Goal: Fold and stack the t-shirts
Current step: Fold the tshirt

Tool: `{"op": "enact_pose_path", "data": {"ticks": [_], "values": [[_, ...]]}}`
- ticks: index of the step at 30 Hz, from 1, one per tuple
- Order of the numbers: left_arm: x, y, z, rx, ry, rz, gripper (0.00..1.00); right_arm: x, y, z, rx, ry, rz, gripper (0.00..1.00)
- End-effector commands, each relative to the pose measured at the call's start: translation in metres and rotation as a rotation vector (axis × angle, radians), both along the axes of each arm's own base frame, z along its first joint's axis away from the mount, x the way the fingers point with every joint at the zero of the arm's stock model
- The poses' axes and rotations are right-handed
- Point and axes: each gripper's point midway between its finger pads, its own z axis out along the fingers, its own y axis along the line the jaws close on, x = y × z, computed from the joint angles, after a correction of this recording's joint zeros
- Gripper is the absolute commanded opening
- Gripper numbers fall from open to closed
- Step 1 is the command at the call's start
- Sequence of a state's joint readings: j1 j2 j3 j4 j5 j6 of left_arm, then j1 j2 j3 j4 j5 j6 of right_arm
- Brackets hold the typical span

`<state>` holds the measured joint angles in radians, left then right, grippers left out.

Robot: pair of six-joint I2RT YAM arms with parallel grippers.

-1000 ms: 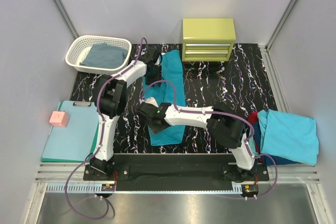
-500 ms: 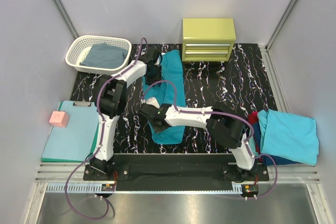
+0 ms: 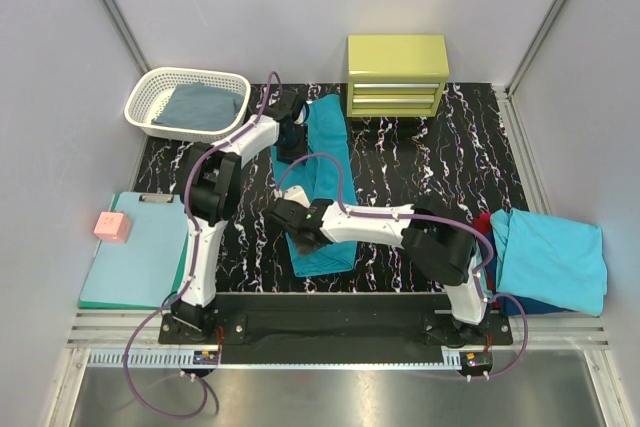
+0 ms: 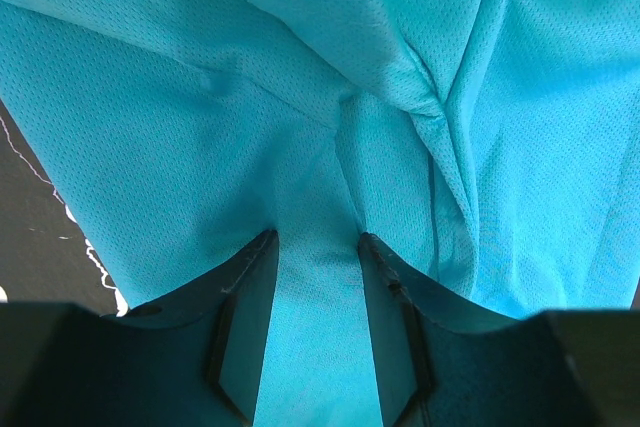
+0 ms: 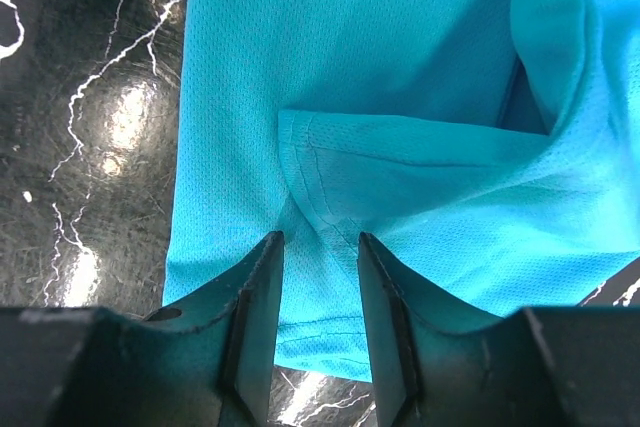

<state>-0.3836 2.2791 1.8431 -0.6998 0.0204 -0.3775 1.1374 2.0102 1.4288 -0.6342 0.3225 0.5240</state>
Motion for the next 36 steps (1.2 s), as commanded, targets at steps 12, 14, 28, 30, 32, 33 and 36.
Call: {"op": "enact_pose_path", "data": {"ticks": [12, 14, 28, 30, 32, 33, 36], "values": [[-0.012, 0.006, -0.033, 0.024, 0.076, -0.003, 0.45, 0.012, 0.012, 0.031, 0.054, -0.082, -0.033, 0.50], [-0.012, 0.006, -0.034, 0.025, 0.077, -0.004, 0.45, 0.015, 0.010, 0.030, 0.044, -0.097, -0.041, 0.50], [-0.013, 0.006, -0.035, 0.024, 0.080, -0.007, 0.45, 0.028, -0.002, 0.010, -0.042, -0.132, -0.097, 0.37], [-0.013, 0.006, -0.035, 0.025, 0.082, -0.008, 0.45, 0.028, -0.002, 0.006, -0.047, -0.123, -0.099, 0.38], [-0.014, 0.006, -0.035, 0.023, 0.082, -0.011, 0.45, 0.026, -0.001, 0.005, -0.045, -0.117, -0.096, 0.38], [-0.014, 0.006, -0.036, 0.023, 0.084, -0.010, 0.45, 0.027, -0.002, 0.005, -0.043, -0.117, -0.099, 0.38], [-0.014, 0.006, -0.036, 0.023, 0.084, -0.010, 0.45, 0.026, -0.002, 0.005, -0.049, -0.116, -0.098, 0.29]]}}
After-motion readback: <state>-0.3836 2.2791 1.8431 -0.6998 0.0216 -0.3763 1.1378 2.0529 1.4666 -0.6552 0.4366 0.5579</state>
